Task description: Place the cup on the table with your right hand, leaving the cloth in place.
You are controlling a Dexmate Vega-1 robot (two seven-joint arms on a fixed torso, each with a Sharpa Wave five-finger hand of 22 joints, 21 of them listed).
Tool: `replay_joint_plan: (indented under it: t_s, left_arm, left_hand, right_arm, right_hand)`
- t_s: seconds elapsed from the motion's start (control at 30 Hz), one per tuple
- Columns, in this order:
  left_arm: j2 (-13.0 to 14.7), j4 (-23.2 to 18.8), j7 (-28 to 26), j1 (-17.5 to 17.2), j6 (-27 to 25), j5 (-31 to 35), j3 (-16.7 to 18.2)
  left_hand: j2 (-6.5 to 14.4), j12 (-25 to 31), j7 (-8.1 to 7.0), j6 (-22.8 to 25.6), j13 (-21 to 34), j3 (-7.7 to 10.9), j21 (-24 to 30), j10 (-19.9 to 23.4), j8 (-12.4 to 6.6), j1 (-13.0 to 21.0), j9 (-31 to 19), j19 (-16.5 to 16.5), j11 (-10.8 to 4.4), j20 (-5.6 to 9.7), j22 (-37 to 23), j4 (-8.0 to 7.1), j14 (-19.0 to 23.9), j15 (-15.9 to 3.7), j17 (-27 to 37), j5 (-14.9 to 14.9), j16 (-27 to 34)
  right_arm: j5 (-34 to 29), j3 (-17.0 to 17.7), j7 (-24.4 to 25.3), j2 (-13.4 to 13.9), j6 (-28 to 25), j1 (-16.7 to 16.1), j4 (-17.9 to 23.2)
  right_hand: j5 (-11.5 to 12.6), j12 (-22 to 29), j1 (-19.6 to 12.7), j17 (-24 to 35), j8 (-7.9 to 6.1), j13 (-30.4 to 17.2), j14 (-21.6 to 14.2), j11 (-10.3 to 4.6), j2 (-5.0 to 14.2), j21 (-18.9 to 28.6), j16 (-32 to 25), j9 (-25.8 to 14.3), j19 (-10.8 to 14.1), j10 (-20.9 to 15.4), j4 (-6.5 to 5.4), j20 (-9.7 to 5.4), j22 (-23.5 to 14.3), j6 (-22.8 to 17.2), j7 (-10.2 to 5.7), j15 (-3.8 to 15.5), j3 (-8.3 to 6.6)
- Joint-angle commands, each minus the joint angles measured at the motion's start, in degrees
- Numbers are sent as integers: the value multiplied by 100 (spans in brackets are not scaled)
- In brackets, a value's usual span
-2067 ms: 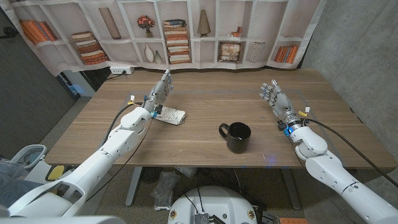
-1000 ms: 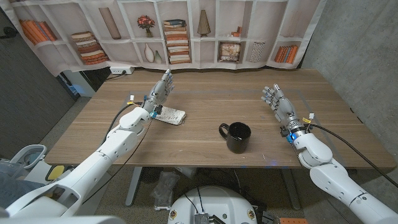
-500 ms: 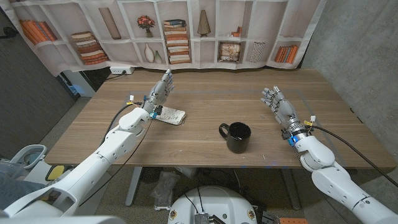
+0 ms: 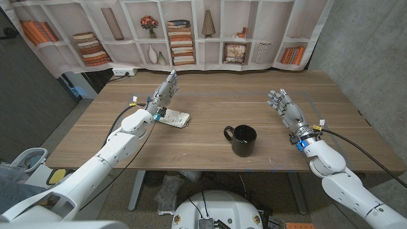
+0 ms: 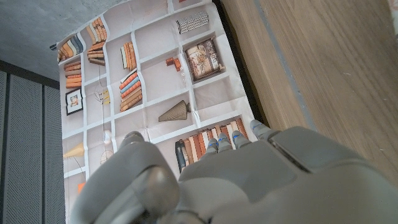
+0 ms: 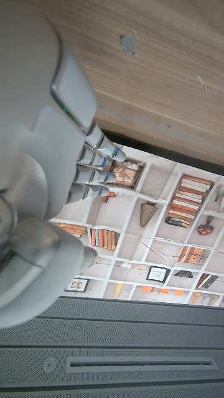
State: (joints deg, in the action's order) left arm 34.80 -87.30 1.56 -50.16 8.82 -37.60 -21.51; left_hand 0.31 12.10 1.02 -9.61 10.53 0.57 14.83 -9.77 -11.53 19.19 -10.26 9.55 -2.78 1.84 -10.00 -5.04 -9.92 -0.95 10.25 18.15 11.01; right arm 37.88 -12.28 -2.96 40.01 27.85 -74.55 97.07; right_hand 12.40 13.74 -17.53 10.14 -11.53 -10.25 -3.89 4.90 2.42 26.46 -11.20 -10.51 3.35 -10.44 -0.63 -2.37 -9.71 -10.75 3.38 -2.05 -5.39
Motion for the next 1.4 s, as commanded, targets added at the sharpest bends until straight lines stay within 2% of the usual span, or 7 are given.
replay_joint_plan:
  t_s: [0.03,0.8,1.2,1.4]
  left_arm:
    - [5,-8,30,60,-68,6,-41]
    - [-147,261,161,197,75,-7,-91]
    - [-103,105,54,132,38,50,-91]
    - [-9,-64,-34,-17,32,25,-7]
  left_hand:
    - [8,-15,8,-189,10,2,-6,-188,-3,91,-34,727,22,340,-22,29,-437,26,23,-11,-16]
    - [33,-21,7,-183,10,-5,-39,-182,3,121,-35,719,28,336,-25,38,-433,27,24,-21,-16]
    - [44,-25,13,-183,10,-11,-58,-182,8,136,-36,716,20,335,-26,43,-431,26,24,-28,-16]
    - [51,-24,-2,-169,11,-15,-68,-174,5,146,-36,710,3,344,-26,46,-428,5,24,-33,-15]
  right_arm:
    - [-39,41,-30,36,88,-127,46]
    - [-187,119,130,17,223,-394,232]
    - [-191,147,59,56,295,-520,247]
    - [-156,210,98,113,251,-672,351]
  right_hand:
    - [-22,-34,-61,16,11,-22,-59,5,-3,-20,14,-16,47,-40,43,14,-32,-60,10,5,-8]
    - [-28,-50,-84,18,17,-23,-67,-8,-16,-72,21,-17,60,-53,75,19,-34,-67,16,-3,-3]
    - [-30,-54,-94,19,20,-23,-70,3,-17,-96,23,-18,71,-66,89,24,-35,-70,17,-7,-2]
    - [-31,-57,-98,19,19,-24,-73,11,-20,-107,24,-18,76,-70,95,22,-35,-76,14,-6,-1]
